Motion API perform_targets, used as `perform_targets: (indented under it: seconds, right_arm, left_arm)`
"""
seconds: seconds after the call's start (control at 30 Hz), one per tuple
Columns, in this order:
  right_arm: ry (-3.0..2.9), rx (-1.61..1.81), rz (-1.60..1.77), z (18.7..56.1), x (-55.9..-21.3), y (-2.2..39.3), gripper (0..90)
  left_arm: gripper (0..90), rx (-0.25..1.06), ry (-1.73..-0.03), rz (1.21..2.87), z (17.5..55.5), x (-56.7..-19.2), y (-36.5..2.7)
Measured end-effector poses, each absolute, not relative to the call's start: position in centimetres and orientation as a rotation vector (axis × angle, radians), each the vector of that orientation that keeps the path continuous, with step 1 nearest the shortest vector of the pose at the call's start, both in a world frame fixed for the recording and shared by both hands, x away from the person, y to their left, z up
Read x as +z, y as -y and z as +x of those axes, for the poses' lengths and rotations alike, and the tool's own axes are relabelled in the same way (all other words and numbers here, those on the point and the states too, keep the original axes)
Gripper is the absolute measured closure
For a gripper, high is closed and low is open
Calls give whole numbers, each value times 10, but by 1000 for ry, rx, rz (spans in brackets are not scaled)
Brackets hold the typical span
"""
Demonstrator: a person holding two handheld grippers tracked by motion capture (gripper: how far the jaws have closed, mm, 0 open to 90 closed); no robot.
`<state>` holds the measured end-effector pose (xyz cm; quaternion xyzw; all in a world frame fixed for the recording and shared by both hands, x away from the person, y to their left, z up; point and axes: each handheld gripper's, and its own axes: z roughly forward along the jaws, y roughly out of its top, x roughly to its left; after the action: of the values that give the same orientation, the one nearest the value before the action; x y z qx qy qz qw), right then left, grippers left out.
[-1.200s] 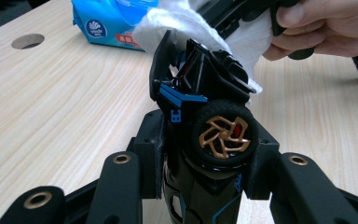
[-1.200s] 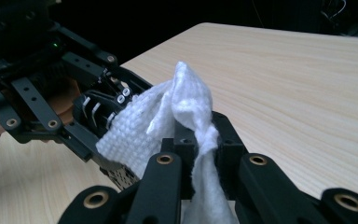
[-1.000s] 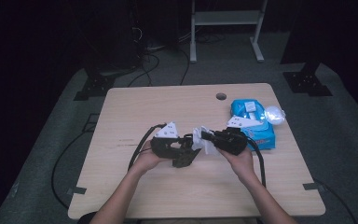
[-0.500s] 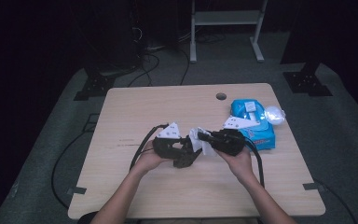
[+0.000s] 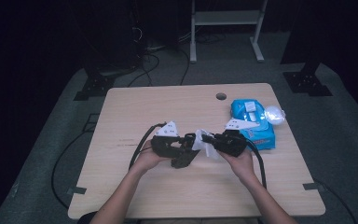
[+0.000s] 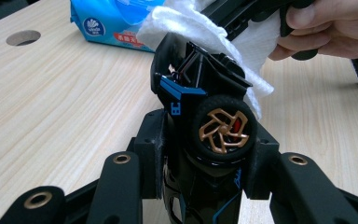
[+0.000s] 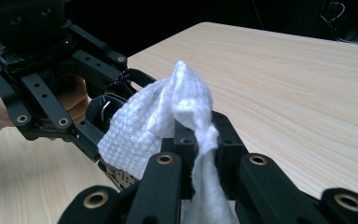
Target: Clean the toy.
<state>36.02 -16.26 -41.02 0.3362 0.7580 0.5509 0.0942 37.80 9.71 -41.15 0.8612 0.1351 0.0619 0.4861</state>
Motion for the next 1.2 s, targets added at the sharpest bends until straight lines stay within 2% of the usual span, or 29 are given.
perform_targets:
  seconds: [0.77, 0.87, 1.0, 1.2]
  right_arm:
    - [-2280, 1555, 1081, 367, -425, 172, 818]
    - [-2250, 1582, 1089, 367, -421, 176, 818]
    - [-2240, 1598, 1065, 365, -418, 174, 818]
    - [-2292, 1571, 1051, 364, -424, 166, 818]
  left_arm:
    - [578, 133, -346, 2097, 381, -417, -99]
    - [577, 167, -358, 2154, 382, -420, -92]
    - [603, 238, -336, 2326, 379, -430, -78]
    - [604, 210, -340, 2353, 379, -433, -73]
